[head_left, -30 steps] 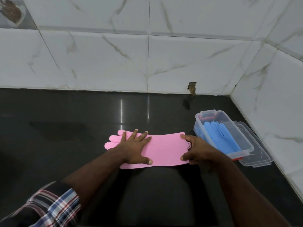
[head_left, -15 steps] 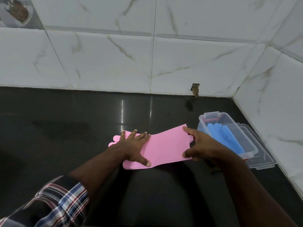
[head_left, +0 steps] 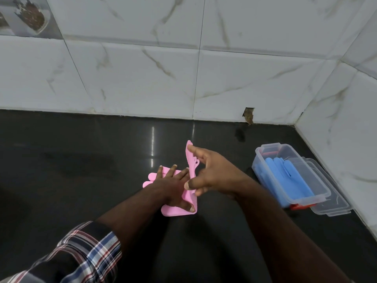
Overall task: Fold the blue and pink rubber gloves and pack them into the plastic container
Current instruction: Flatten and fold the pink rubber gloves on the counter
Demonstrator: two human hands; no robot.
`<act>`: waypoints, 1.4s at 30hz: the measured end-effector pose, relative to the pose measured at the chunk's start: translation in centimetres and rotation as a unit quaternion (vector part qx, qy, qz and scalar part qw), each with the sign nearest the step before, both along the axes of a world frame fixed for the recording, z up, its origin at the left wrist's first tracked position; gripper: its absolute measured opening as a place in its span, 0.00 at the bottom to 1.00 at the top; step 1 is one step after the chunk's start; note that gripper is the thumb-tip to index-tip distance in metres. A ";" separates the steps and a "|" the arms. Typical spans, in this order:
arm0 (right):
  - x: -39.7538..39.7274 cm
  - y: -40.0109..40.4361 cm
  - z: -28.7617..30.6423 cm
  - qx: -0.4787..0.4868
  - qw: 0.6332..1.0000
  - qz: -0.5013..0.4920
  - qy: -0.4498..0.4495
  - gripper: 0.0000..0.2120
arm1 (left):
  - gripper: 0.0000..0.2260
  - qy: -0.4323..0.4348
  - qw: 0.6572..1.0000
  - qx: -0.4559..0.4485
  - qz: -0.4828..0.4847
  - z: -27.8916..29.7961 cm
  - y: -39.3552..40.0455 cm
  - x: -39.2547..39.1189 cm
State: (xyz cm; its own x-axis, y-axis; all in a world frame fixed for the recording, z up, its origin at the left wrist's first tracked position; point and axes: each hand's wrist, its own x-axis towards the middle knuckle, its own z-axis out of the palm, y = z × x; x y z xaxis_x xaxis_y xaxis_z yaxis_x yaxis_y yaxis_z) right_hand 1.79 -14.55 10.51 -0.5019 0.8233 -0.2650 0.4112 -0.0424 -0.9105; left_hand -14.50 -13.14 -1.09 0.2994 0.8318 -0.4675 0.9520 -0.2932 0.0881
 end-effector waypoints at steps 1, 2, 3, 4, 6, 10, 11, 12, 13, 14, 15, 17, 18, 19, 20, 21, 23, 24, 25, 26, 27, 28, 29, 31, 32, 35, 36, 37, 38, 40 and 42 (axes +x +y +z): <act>-0.6 0.0 -0.2 -0.003 1.000 0.003 0.000 0.51 | 0.49 0.002 1.000 -0.007 -0.001 0.3 -0.1 0.1; -1.1 -0.1 -0.4 -0.005 1.000 0.005 -0.003 0.51 | 0.48 0.000 1.000 -0.013 0.000 0.6 -0.3 0.1; -1.5 0.0 -0.5 -0.007 1.000 0.004 -0.008 0.51 | 0.47 -0.006 1.000 -0.017 0.002 0.9 -0.4 0.1; -1.7 0.0 -0.5 -0.005 1.000 0.002 -0.016 0.51 | 0.47 -0.015 1.000 -0.019 0.004 1.0 -0.5 0.1; -1.8 0.0 -0.2 0.004 0.999 -0.003 -0.040 0.51 | 0.46 -0.045 0.999 -0.020 0.009 1.2 -0.4 -0.1; -1.6 0.2 -0.2 0.009 0.998 -0.014 -0.064 0.51 | 0.28 -0.237 0.968 0.037 0.073 2.6 0.3 -1.4; -1.7 0.2 -0.3 0.010 0.997 -0.016 -0.075 0.52 | 0.21 -0.312 0.940 0.075 0.118 3.3 0.3 -1.8; -1.9 0.2 -0.3 0.012 0.996 -0.017 -0.090 0.52 | 0.15 -0.378 0.903 0.105 0.175 4.1 0.1 -2.2; -2.1 0.2 -0.3 0.014 0.994 -0.016 -0.105 0.53 | 0.10 -0.439 0.861 0.110 0.233 5.0 -0.3 -2.6; -2.4 0.2 -0.2 0.017 0.993 -0.014 -0.118 0.53 | 0.07 -0.492 0.821 0.088 0.277 6.0 -0.8 -3.0; -2.6 0.2 -0.2 0.023 0.991 -0.012 -0.129 0.53 | 0.06 -0.532 0.791 0.043 0.299 6.7 -1.2 -3.3; -3.1 0.1 0.0 0.034 0.989 -0.008 -0.143 0.53 | 0.09 -0.570 0.766 -0.059 0.291 7.9 -2.2 -3.6; -3.4 0.1 0.1 0.036 0.989 -0.006 -0.145 0.53 | 0.10 -0.577 0.761 -0.091 0.282 8.4 -2.7 -3.5; -3.7 0.0 0.2 0.037 0.989 -0.004 -0.145 0.52 | 0.10 -0.583 0.756 -0.109 0.276 8.7 -2.9 -3.3; -4.1 0.0 0.3 0.038 0.989 -0.001 -0.145 0.52 | 0.08 -0.589 0.750 -0.117 0.275 8.8 -3.1 -3.0; -4.4 0.0 0.3 0.042 0.988 0.002 -0.148 0.52 | 0.06 -0.589 0.750 -0.112 0.279 8.8 -3.1 -2.8; -4.8 0.0 0.1 0.052 0.986 0.013 -0.158 0.53 | 0.04 -0.573 0.763 -0.071 0.292 8.6 -3.0 -2.5; -5.0 0.0 0.0 0.055 0.986 0.026 -0.157 0.53 | 0.04 -0.563 0.770 -0.048 0.296 8.2 -2.9 -2.7; -4.9 0.0 -0.3 0.057 0.986 0.041 -0.149 0.53 | 0.04 -0.556 0.775 -0.032 0.298 7.9 -2.8 -3.0; -4.7 0.0 -0.5 0.056 0.989 0.051 -0.131 0.51 | 0.05 -0.552 0.776 -0.025 0.303 7.6 -2.8 -3.3; -4.4 0.1 -0.7 0.059 0.992 0.045 -0.106 0.48 | 0.06 -0.556 0.770 -0.027 0.312 7.2 -2.8 -3.8; -3.9 0.3 -1.2 0.074 0.994 0.018 -0.083 0.43 | 0.07 -0.562 0.760 -0.031 0.325 6.7 -2.8 -4.4; -3.4 0.4 -1.9 0.105 0.991 -0.027 -0.077 0.38 | 0.07 -0.561 0.754 -0.029 0.340 6.1 -2.9 -4.9; -2.2 0.9 -4.0 0.171 0.966 -0.130 -0.143 0.27 | 0.08 -0.538 0.757 -0.015 0.370 4.7 -3.2 -6.2; -1.7 1.0 -5.4 0.182 0.952 -0.164 -0.182 0.24 | 0.08 -0.525 0.761 -0.009 0.380 3.9 -3.3 -6.7; -1.8 0.0 -9.6 0.176 0.943 -0.144 -0.244 0.23 | 0.09 -0.507 0.760 0.000 0.407 2.3 -3.7 -7.6; -2.2 -0.5 -10.8 0.177 0.941 -0.119 -0.261 0.24 | 0.10 -0.502 0.758 0.005 0.416 1.8 -3.8 -7.7; -2.5 -1.0 -11.7 0.178 0.939 -0.103 -0.274 0.25 | 0.10 -0.493 0.760 0.011 0.422 1.6 -3.8 -7.7; -2.9 -1.2 -12.4 0.179 0.937 -0.096 -0.283 0.26 | 0.10 -0.483 0.764 0.019 0.427 1.4 -3.9 -7.6; -3.5 -1.6 -13.5 0.182 0.932 -0.094 -0.299 0.28 | 0.10 -0.473 0.765 0.033 0.436 0.9 -3.9 -7.5; -4.2 -1.8 -14.1 0.186 0.924 -0.093 -0.320 0.29 | 0.09 -0.463 0.766 0.043 0.444 0.7 -3.8 -7.4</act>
